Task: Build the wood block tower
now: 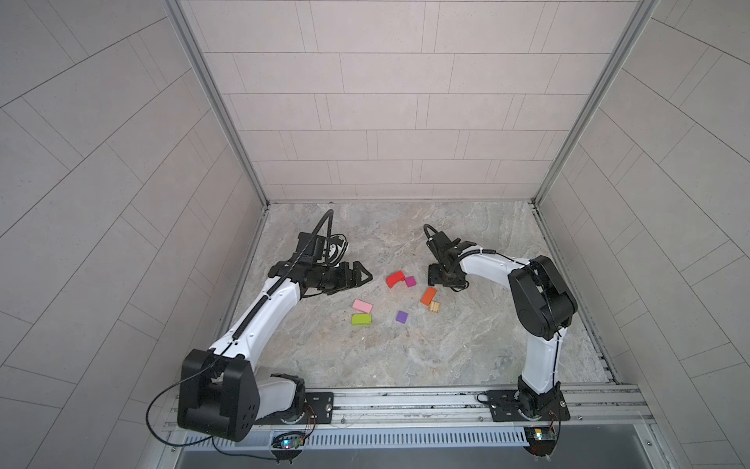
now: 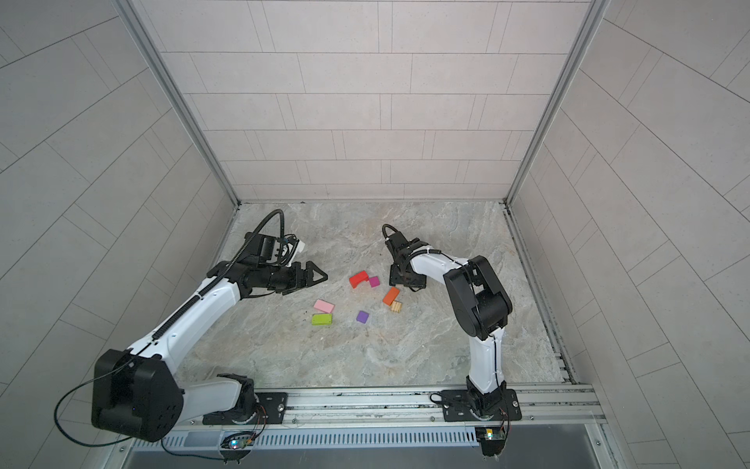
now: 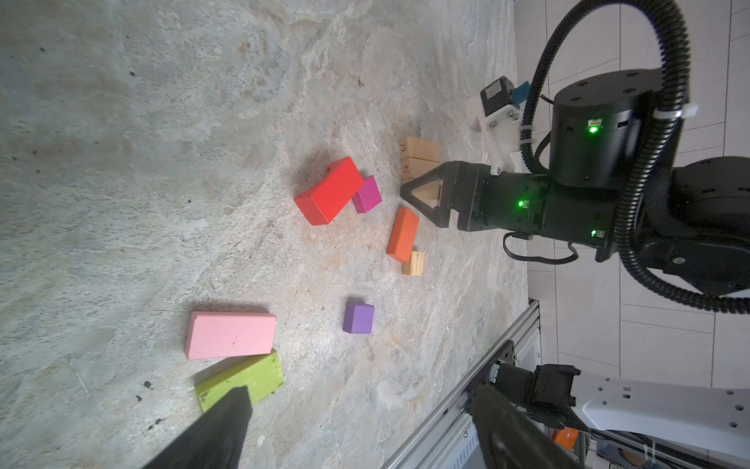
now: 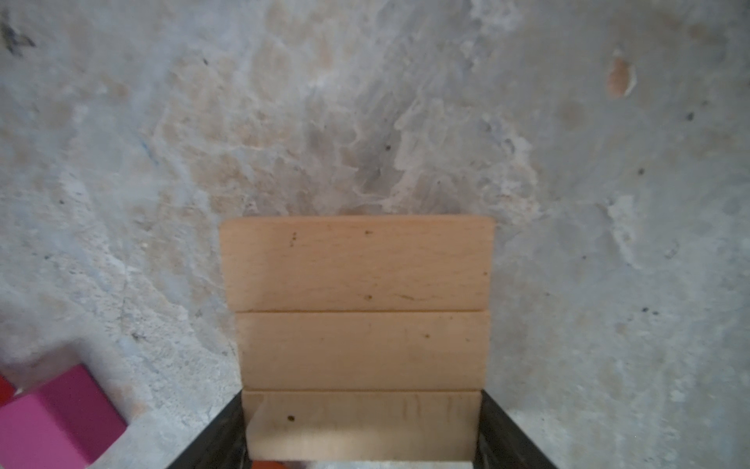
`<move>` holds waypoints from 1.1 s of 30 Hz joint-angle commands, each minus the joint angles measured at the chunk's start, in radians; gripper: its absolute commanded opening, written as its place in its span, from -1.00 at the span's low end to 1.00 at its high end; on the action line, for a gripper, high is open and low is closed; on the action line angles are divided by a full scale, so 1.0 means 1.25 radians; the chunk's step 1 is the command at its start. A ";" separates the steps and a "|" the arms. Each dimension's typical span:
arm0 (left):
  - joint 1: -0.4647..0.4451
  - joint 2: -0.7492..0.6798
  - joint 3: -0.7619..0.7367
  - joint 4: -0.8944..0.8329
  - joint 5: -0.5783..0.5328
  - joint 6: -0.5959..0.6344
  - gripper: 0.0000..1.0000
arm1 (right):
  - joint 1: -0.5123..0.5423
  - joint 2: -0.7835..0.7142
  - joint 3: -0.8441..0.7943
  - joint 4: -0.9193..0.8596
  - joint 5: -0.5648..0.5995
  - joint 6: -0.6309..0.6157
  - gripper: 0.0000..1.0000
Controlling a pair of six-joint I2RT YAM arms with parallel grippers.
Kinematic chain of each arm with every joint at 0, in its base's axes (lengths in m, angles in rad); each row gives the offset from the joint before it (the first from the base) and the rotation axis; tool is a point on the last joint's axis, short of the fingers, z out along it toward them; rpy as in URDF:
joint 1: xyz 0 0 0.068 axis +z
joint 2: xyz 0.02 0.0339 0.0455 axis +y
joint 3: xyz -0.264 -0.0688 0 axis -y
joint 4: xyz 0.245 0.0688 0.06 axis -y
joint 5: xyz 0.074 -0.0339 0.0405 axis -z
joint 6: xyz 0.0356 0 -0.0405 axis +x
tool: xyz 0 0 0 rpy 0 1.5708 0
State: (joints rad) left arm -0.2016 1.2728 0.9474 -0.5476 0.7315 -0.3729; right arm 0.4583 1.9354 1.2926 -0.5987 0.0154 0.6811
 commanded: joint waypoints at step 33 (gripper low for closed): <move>-0.002 -0.022 0.004 -0.005 0.009 0.011 0.84 | 0.013 -0.143 -0.028 -0.058 0.024 -0.049 0.99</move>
State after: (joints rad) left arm -0.2016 1.2705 0.9474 -0.5476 0.7334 -0.3729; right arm 0.4667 1.8324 1.2675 -0.6327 0.0227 0.6353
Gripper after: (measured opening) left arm 0.921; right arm 0.992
